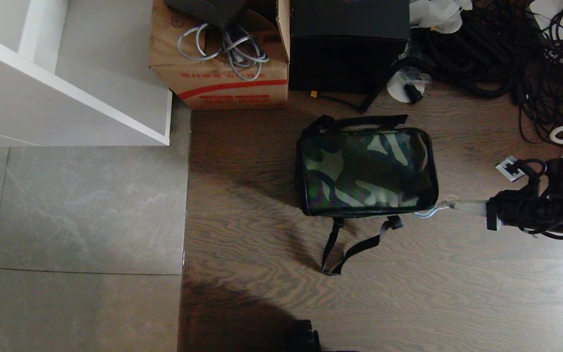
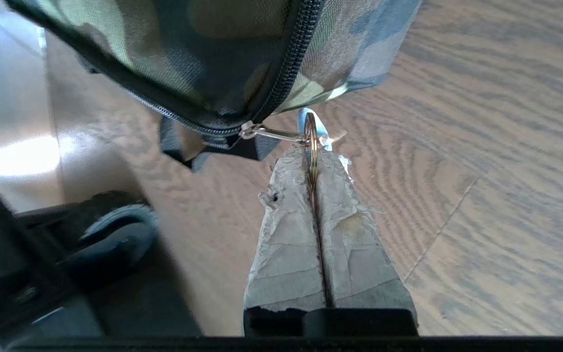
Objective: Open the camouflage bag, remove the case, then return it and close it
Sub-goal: Open the top of the storage box
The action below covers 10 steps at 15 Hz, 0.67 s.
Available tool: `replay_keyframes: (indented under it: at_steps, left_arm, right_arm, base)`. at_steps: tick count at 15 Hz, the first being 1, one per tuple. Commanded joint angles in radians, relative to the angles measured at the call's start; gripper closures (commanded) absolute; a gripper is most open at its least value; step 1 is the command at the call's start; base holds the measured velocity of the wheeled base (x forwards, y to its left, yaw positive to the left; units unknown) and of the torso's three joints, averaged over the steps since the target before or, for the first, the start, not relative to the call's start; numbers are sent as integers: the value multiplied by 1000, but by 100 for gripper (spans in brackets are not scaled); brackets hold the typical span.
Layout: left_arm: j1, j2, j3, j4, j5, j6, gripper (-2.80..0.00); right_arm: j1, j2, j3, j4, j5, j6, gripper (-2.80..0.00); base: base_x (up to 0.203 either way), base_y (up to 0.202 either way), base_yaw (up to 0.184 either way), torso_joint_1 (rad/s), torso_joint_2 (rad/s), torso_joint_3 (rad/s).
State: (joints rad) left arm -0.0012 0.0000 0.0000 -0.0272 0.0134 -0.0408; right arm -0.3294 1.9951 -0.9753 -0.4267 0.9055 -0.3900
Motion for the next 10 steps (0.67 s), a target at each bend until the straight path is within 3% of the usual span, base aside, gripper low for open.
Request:
replay_keyframes:
  at_steps: [1,6,10]
  left_arm:
    - [0,0,8,0,0,-1,0]
    - [1,0,8,0,0,-1,0]
    - [0,0,8,0,0,-1,0]
  right_arm:
    - [-3,4,-39,37,16,8,0]
    - [1,-4,-112,49,18,236,0]
    - [1,-2,-134,51,18,275,0]
  base:
    - [0,0,0,0,0,0]
    - [0,0,0,0,0,0]
    - [0,0,0,0,0,0]
